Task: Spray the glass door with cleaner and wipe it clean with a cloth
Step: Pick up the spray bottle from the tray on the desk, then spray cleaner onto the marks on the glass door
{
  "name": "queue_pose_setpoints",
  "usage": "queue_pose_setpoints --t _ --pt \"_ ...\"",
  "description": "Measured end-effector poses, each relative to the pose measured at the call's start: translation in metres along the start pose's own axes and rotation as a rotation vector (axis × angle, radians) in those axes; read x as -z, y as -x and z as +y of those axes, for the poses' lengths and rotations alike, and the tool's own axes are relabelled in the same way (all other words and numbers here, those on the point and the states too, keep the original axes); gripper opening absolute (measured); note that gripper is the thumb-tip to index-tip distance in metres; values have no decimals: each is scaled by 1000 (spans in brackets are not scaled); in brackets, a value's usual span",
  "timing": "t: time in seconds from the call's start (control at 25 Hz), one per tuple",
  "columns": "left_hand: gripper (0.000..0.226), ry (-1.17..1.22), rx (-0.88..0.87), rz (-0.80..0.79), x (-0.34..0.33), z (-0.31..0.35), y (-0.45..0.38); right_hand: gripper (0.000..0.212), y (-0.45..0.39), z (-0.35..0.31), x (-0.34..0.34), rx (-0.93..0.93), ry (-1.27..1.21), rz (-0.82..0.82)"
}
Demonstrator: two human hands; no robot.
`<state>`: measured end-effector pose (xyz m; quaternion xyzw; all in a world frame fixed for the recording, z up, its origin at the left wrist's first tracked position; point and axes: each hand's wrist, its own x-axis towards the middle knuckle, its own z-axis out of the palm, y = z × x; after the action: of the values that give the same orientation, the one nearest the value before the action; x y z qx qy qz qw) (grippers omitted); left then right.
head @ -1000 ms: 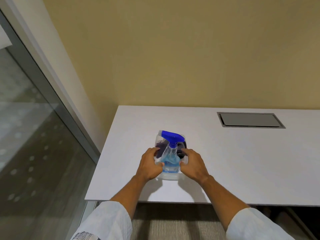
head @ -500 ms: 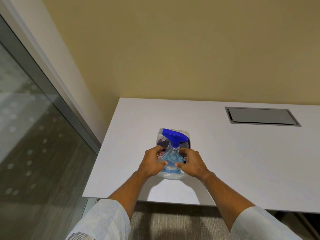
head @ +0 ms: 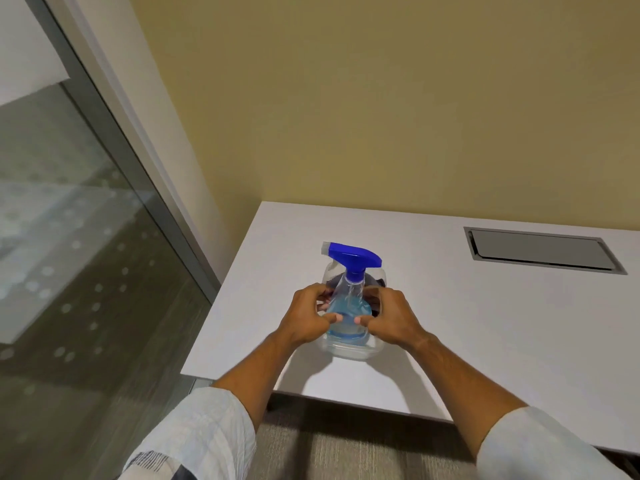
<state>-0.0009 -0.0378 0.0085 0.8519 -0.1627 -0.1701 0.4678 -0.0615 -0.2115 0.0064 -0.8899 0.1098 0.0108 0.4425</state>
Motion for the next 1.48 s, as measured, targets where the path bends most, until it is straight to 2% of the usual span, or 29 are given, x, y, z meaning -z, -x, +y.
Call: queue_pose_setpoints --t 0.28,0.52,0.8,1.12,1.48 --pt "44 -37 -119 162 44 57 44 53 13 -68 39 199 30 -9" --pt "41 -75 -154 276 89 69 100 52 35 -123 33 365 55 -48" --pt "39 -107 -134 428 137 61 192 49 85 -189 -9 498 65 -123" --pt "41 -161 -94 558 190 30 350 39 193 -263 -82 686 58 -299" --pt "45 -137 47 774 208 5 516 51 299 -319 -157 871 47 -504"
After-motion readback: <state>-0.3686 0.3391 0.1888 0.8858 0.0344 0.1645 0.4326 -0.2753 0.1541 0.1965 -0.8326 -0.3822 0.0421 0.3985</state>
